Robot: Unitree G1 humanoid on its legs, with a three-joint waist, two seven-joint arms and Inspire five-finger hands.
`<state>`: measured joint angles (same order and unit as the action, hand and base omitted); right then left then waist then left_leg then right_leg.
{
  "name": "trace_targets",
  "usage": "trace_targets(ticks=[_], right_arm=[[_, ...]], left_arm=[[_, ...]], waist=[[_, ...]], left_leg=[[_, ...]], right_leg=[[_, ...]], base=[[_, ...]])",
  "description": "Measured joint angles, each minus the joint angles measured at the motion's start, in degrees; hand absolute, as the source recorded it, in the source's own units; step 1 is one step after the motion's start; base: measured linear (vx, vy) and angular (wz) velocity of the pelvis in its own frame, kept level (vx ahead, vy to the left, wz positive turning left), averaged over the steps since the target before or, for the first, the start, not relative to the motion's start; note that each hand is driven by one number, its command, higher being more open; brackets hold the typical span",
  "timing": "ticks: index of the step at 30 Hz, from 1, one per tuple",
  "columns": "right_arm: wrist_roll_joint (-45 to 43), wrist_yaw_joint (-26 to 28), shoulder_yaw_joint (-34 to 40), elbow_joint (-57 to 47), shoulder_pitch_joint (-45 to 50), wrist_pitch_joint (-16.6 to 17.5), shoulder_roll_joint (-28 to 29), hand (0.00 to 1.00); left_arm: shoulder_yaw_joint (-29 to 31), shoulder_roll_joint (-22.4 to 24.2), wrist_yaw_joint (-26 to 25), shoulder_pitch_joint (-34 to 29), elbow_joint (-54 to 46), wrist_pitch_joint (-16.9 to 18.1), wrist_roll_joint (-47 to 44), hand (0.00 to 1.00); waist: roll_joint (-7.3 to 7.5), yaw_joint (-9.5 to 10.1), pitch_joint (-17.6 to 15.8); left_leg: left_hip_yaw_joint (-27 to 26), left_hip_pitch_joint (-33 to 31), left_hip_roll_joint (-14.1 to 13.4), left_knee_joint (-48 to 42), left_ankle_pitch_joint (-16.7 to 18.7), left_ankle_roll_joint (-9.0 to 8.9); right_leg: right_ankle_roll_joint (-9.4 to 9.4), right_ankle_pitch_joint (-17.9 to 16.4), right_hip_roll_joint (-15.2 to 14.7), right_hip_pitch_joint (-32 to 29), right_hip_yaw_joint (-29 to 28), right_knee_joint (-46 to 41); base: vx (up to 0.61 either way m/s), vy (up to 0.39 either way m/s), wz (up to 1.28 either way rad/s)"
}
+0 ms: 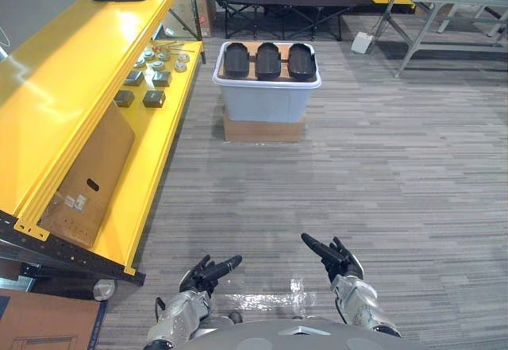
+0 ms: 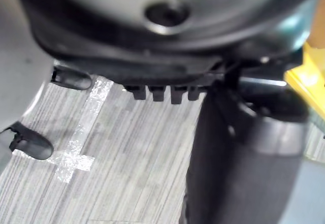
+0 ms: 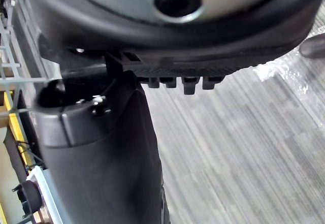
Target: Walk over and take three plastic housings, then place them on the shelf
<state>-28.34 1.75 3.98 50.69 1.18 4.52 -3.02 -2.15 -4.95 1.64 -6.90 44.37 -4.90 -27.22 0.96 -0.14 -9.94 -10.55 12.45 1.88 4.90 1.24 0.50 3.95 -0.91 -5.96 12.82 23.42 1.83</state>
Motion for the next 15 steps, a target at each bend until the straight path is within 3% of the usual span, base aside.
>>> trace_targets(ticks=[10, 12, 15], right_arm=[[-0.02, 2.31, -0.09, 0.87, 1.34, -0.03, 0.78, 1.0], [0.03, 2.32, -0.16, 0.85, 1.3, -0.02, 0.65, 1.0], [-1.48, 2.29, -0.46, 0.81, 0.01, -0.02, 0.71, 1.0]], left_arm=[[0.1, -0.08, 0.34, -0.38, 0.05, -0.33, 0.64, 1.0], [0.21, -0.04, 0.46, -0.52, 0.22, -0.6, 0.75, 1.0], [0.02, -0.06, 1.04, -0.12, 0.07, -0.18, 0.86, 1.0]], waist=[[0.04, -0.01, -0.13], [0.24, 0.02, -0.49], [-0.69, -0.02, -3.08]], left_leg=[[-0.26, -0.19, 0.18, 0.17, -0.22, 0.4], [-0.47, -0.96, 0.62, -0.03, 0.33, 1.12], [-1.9, -0.88, 0.0, -1.2, 0.41, 2.67]], right_leg=[[0.02, -0.05, -0.28, -0.82, -0.39, -0.7], [0.64, -3.18, -2.09, -5.06, -1.13, -7.85], [1.25, -4.35, -4.85, -12.5, -1.98, -22.99]], base=[[-0.03, 0.008, -0.01], [-0.01, 0.068, -0.08], [0.02, 0.112, -0.23]])
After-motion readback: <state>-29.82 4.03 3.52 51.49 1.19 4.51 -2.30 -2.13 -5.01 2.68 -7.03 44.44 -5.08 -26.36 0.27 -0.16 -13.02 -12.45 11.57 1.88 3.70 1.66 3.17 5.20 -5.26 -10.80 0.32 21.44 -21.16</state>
